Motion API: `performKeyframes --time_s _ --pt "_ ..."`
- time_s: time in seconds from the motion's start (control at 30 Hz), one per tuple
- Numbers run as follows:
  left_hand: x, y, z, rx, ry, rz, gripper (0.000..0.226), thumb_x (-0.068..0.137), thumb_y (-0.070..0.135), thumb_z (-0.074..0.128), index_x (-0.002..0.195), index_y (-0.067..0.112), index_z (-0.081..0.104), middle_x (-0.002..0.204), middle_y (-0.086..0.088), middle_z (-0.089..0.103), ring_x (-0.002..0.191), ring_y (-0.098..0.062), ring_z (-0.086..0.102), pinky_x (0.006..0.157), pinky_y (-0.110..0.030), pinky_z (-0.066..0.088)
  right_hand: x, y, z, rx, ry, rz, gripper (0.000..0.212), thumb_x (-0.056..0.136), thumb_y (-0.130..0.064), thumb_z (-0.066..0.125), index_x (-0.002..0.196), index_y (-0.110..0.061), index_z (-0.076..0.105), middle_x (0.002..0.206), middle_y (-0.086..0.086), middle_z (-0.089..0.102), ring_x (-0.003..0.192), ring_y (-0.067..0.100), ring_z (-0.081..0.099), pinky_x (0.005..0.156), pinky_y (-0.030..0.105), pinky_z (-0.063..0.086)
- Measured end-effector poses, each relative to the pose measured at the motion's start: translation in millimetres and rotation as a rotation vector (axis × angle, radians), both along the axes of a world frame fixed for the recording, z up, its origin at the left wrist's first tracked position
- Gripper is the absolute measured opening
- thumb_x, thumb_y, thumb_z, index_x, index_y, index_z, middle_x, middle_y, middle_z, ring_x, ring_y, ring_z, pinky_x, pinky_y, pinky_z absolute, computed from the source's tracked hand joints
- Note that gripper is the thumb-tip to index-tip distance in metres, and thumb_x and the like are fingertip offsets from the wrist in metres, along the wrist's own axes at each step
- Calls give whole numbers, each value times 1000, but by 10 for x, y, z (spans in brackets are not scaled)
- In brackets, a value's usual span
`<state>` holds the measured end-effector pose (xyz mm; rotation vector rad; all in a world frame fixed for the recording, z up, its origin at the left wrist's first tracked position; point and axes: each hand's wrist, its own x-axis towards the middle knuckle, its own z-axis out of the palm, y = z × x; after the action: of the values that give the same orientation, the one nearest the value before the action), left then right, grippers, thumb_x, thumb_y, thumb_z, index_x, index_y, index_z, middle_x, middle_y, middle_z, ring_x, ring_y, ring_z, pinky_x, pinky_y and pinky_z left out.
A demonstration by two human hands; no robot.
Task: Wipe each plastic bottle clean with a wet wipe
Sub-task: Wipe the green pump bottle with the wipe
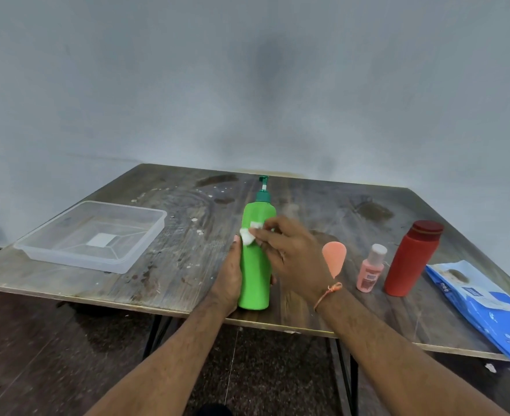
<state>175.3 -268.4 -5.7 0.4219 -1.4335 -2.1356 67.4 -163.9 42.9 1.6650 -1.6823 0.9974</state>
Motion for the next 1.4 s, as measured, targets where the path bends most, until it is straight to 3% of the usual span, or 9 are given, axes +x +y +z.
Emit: performKeyframes --time_s 0.13,0.3,0.43,0.8,0.93,1.0,1.2,1.27,1.4 --pt "15 -16 -23 50 23 7 76 107 57 24 134 -3 62 118 -25 74 101 -29 75 83 -37 63 109 325 -299 139 88 85 22 103 -20 70 123 -21 79 112 -1 67 99 20 63 81 35 55" --pt "19 16 -14 -3 9 19 73 109 55 20 131 2 64 110 -24 76 90 -30 77 73 -37 64 69 258 -135 81 152 -48 19 103 -27 69 120 -28 79 112 -5 70 101 22 64 78 38 57" --pt "13 12 -34 -37 4 -4 87 101 70 26 124 -5 66 100 -29 72 66 -34 71 59 -36 58 -24 61 172 -38 6 -162 21 103 -25 71 122 -23 78 110 -4 72 96 22 63 80 36 55" --pt "-21 -15 -88 -65 22 86 75 94 69 30 118 12 73 98 -19 78 77 -29 75 68 -39 62 192 202 -192 -49 -320 -146 17 100 -17 74 116 -19 77 107 -6 75 93 13 68 78 31 57" --pt "2 -29 -86 -108 -18 128 81 96 76 29 115 11 75 109 -22 77 94 -34 75 86 -45 60 351 411 -521 64 -446 -157 15 102 -26 72 117 -26 75 108 -13 75 92 0 64 77 12 49" --pt "1 -20 -96 -142 -2 118 87 99 76 26 112 6 75 106 -25 77 91 -35 75 84 -43 61 415 493 -648 114 -501 -152 14 101 -29 73 115 -29 75 108 -16 75 93 -2 65 77 5 44" --pt "10 50 -101 -207 14 111 89 93 77 32 113 1 72 100 -21 77 86 -30 73 79 -40 59 438 576 -742 133 -679 -86 15 98 -31 76 113 -32 76 109 -24 76 100 -4 70 83 23 59" --pt "15 84 -93 -206 -2 80 93 85 86 43 112 1 70 97 -17 76 85 -26 72 78 -39 60 457 546 -669 85 -766 -60 20 98 -26 77 117 -32 77 113 -23 77 104 -5 71 87 22 60" --pt "23 144 -65 -314 5 35 82 89 76 44 119 3 66 103 -21 76 89 -30 71 76 -40 59 435 432 -325 -39 -915 10 20 99 -17 77 117 -25 80 110 -17 79 101 -6 72 81 11 56"
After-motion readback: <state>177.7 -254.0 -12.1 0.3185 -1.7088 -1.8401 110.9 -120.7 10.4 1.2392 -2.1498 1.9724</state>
